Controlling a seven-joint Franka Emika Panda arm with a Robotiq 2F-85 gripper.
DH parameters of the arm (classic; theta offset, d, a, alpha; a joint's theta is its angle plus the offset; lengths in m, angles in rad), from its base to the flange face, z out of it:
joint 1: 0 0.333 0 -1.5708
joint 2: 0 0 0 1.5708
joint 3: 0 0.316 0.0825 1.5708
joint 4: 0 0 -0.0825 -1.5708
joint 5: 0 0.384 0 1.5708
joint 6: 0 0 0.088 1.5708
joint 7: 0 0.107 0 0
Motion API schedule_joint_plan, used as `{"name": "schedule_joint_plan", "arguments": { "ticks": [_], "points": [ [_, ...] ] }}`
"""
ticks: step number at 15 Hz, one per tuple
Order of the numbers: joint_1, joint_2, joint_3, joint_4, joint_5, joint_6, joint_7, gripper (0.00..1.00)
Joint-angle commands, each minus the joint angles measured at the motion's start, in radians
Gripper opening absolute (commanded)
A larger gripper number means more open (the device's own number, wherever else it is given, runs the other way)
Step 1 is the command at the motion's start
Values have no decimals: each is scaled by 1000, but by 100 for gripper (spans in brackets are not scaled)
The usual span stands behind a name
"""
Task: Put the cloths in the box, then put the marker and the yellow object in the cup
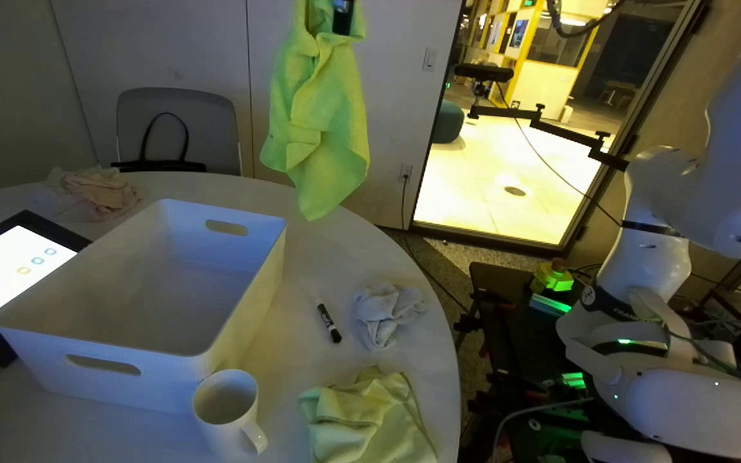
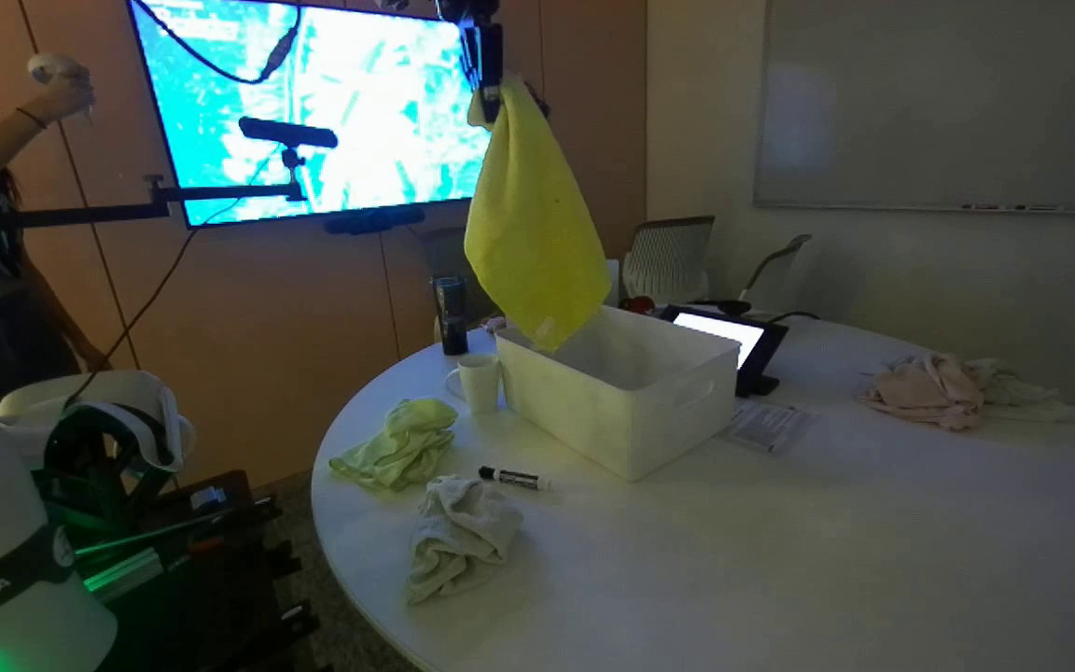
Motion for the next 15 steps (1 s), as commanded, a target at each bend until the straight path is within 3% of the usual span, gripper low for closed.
{"name": "schedule_joint_plan", "arguments": {
  "ticks": [1,8,13,15],
  "points": [
    [38,159,16,206,-76,-22,32,2],
    [124,391,-12,447,-134,-19,23,2],
    [147,529,-37,578,-100,-16,-13,2],
    [122,571,-13,611,-96,-10,-19,2]
  ]
}}
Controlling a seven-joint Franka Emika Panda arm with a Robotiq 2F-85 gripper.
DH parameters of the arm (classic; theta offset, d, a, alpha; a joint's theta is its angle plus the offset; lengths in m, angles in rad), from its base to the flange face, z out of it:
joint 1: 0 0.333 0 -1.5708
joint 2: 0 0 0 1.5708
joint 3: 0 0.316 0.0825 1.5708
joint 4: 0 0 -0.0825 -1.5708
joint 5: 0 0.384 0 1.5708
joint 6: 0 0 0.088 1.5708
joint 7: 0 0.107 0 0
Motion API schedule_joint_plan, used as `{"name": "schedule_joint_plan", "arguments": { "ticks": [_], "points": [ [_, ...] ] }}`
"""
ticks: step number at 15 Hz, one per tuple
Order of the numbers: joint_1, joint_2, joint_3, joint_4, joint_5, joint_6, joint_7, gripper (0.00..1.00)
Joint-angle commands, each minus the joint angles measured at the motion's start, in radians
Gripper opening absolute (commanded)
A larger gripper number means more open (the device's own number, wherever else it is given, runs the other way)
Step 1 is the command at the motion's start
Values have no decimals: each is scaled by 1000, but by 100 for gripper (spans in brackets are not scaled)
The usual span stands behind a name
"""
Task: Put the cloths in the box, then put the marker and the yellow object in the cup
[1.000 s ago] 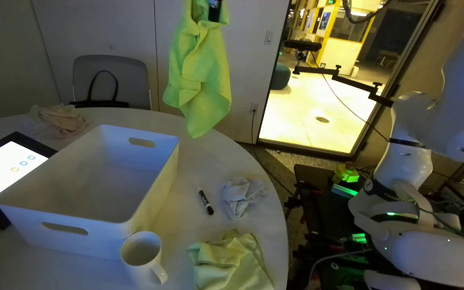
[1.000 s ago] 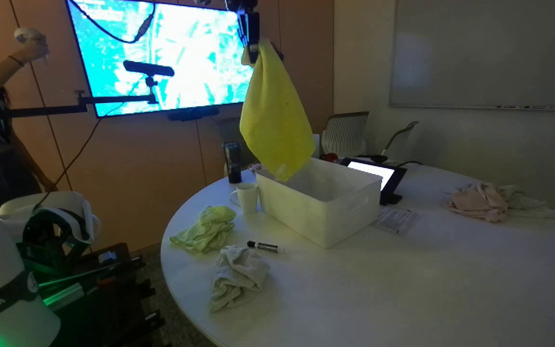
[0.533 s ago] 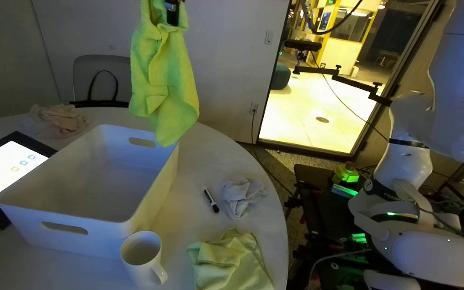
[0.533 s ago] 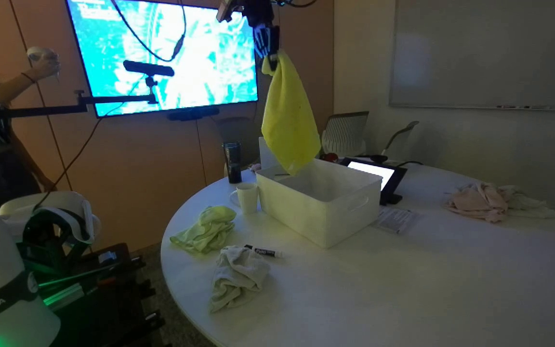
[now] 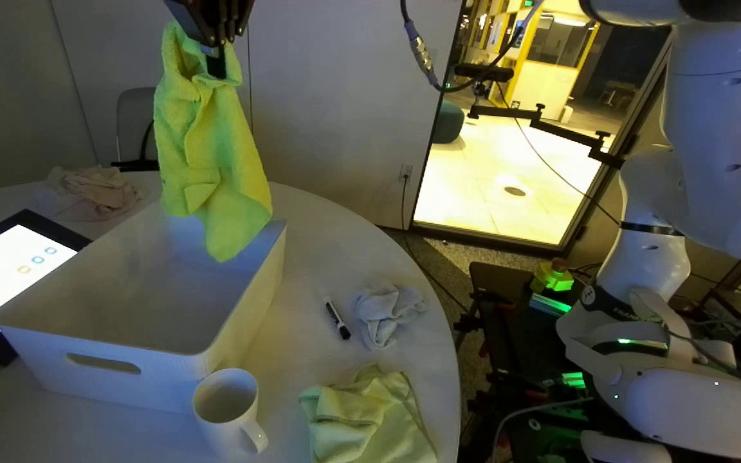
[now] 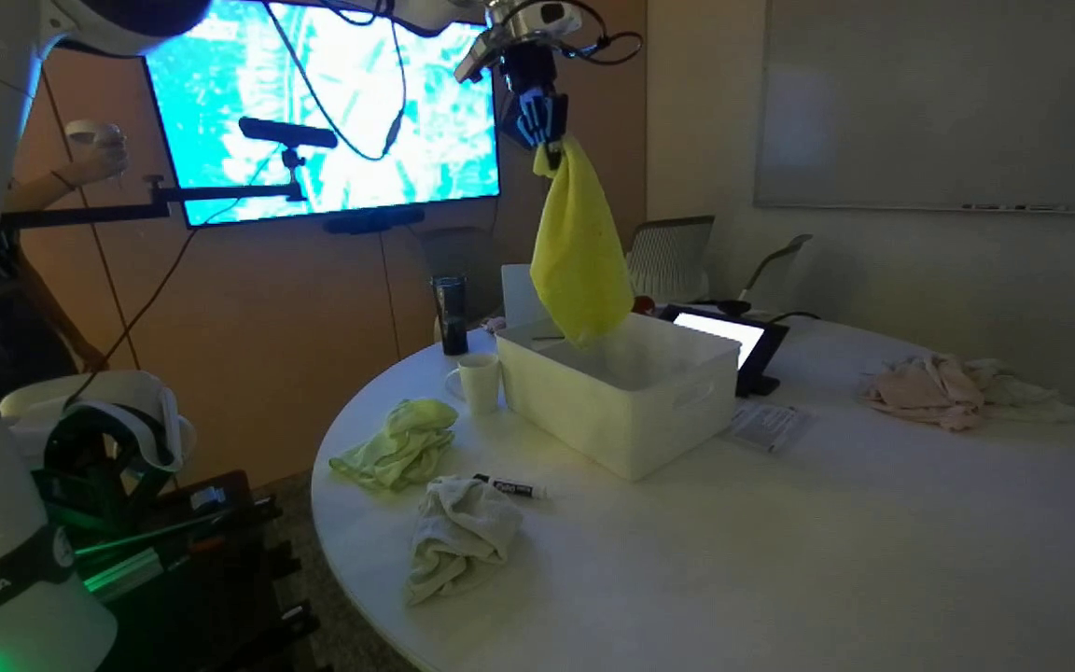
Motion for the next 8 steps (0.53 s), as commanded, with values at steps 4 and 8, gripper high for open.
{"name": "schedule_joint_plan", "arguments": {
  "ticks": [4,8],
  "points": [
    [-35,145,5,172,39,-6,-48,2],
    [-60,188,7,211,59,0,-53,2]
  ]
}}
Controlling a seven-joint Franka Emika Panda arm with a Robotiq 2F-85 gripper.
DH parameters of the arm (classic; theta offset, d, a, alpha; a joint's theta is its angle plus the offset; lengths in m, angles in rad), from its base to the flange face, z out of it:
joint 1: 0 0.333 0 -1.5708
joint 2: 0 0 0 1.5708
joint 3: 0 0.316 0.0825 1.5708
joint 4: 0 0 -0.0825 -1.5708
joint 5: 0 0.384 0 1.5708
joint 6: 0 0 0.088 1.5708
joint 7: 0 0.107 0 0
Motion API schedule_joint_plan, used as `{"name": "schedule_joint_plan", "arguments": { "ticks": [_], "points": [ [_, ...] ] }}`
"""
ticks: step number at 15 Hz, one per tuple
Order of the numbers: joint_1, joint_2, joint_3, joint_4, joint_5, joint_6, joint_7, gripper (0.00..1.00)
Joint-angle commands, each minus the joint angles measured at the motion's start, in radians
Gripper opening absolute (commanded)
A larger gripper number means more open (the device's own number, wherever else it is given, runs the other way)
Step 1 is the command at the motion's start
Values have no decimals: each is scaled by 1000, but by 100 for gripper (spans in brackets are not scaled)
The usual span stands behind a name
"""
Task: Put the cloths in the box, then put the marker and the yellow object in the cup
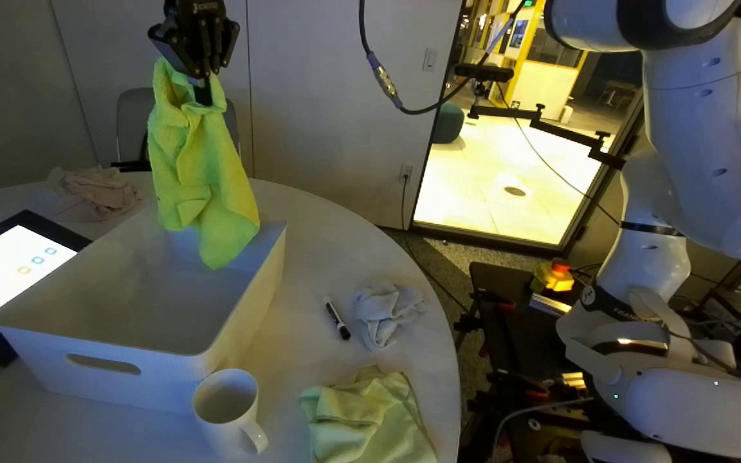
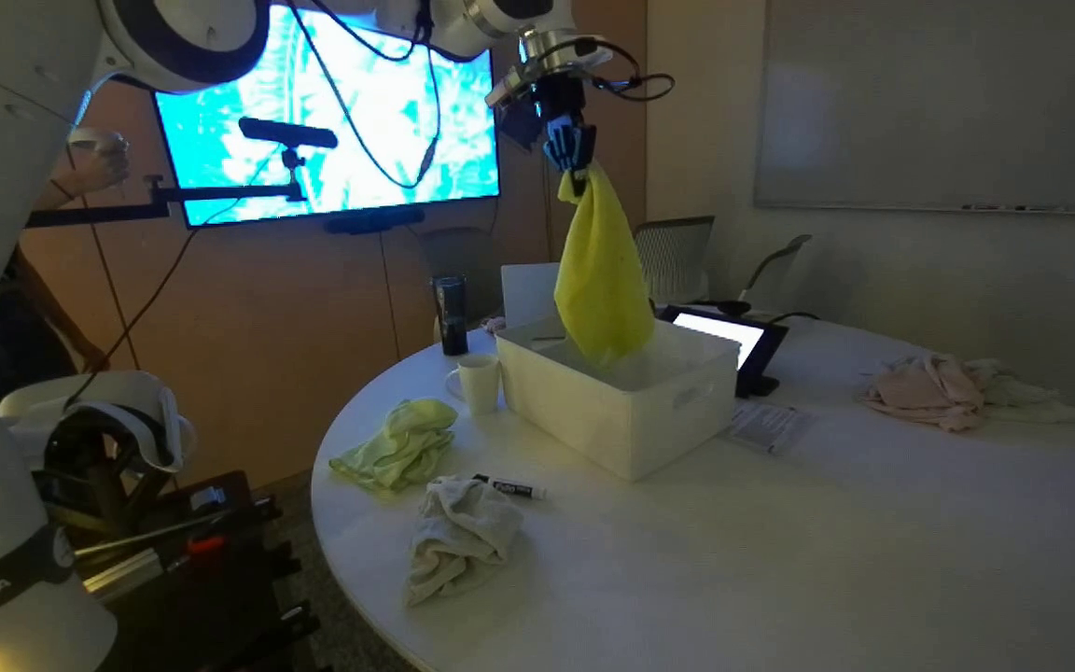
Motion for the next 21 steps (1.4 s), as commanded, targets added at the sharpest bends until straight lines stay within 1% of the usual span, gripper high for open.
{"name": "schedule_joint_plan", "arguments": {
  "ticks": [1,3,4,5,6,10,12,14,15,17,20,21],
  "points": [
    [-22,63,7,102,30,-4,-25,4],
    [-28,85,8,132,38,-10,-25,4],
    [-27,101,8,151,38,-14,-27,28],
    [-30,109,9,162,42,-13,-27,32],
    [-30,117,9,172,44,-16,-30,38],
    [-29,139,10,189,44,-22,-34,68],
    [-31,130,16,165,54,-28,-40,83],
    [-27,108,25,110,63,-28,-41,98],
    [-25,89,32,72,68,-29,-41,100],
    [-22,74,49,13,82,-20,-34,100],
    [-36,27,89,-134,136,27,-26,100],
    [-43,-3,100,-204,158,50,-24,100]
  ]
}}
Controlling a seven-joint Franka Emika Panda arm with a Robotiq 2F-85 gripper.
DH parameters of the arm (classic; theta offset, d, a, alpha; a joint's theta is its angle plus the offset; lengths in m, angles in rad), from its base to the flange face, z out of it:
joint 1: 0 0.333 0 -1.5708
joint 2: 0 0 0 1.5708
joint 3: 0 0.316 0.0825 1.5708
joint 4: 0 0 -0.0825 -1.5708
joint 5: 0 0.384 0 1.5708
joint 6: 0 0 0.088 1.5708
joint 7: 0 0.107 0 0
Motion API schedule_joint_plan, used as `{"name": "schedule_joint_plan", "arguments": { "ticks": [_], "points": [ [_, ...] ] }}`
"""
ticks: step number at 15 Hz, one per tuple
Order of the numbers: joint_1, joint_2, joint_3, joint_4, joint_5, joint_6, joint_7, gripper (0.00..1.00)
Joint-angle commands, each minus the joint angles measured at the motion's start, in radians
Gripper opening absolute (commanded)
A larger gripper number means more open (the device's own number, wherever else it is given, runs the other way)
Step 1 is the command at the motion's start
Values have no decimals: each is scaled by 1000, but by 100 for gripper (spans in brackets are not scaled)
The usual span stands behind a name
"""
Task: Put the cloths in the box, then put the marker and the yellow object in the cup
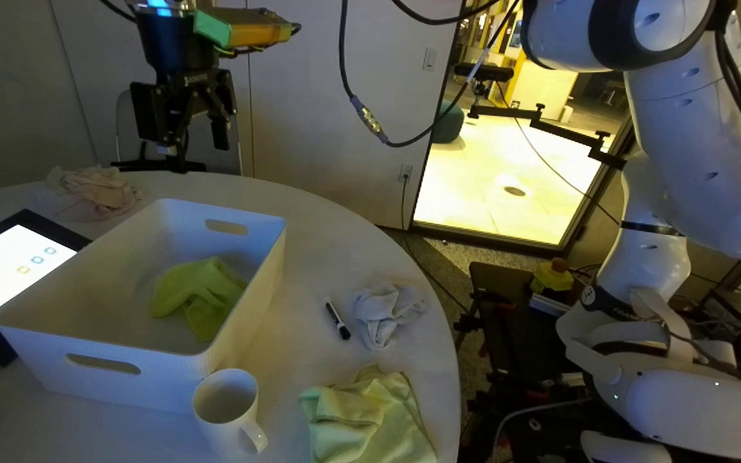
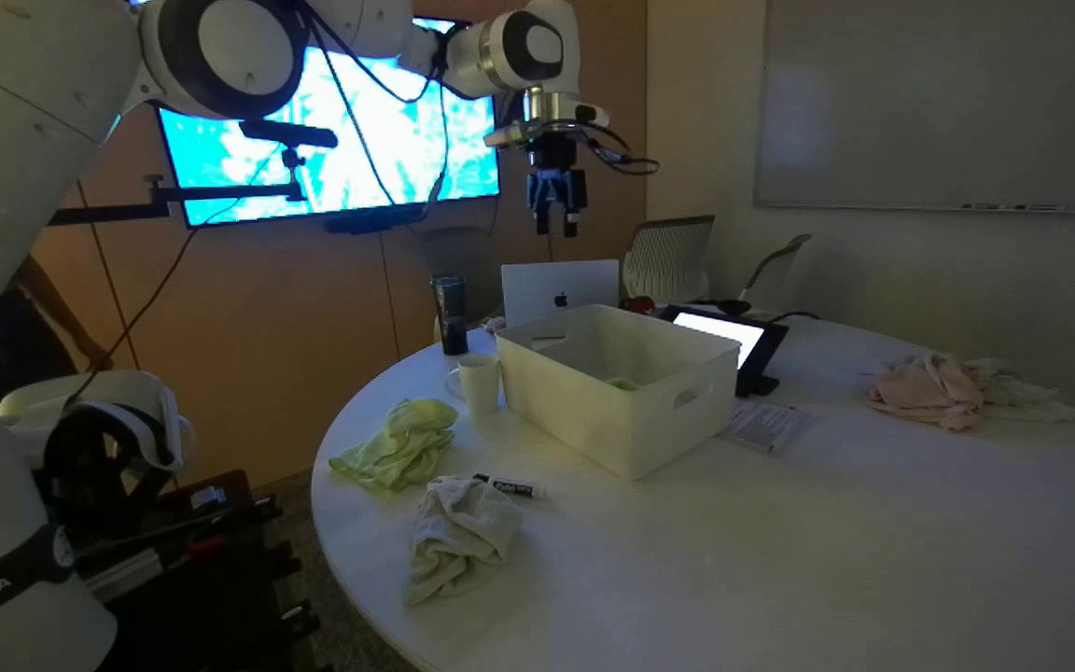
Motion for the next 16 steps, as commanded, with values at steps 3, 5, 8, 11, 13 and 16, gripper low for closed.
{"name": "schedule_joint_plan", "arguments": {
  "ticks": [3,5,8,11,13,16],
  "points": [
    [-28,-154,55,-335,111,118,7,100],
    [-29,-195,61,-432,148,154,25,100],
    [7,-268,-1,-573,260,187,23,100],
    [2,-325,-15,-726,354,236,24,100],
    [-1,-359,-26,-831,407,288,20,100],
    [-2,-360,-50,-943,469,382,38,100]
  ]
}}
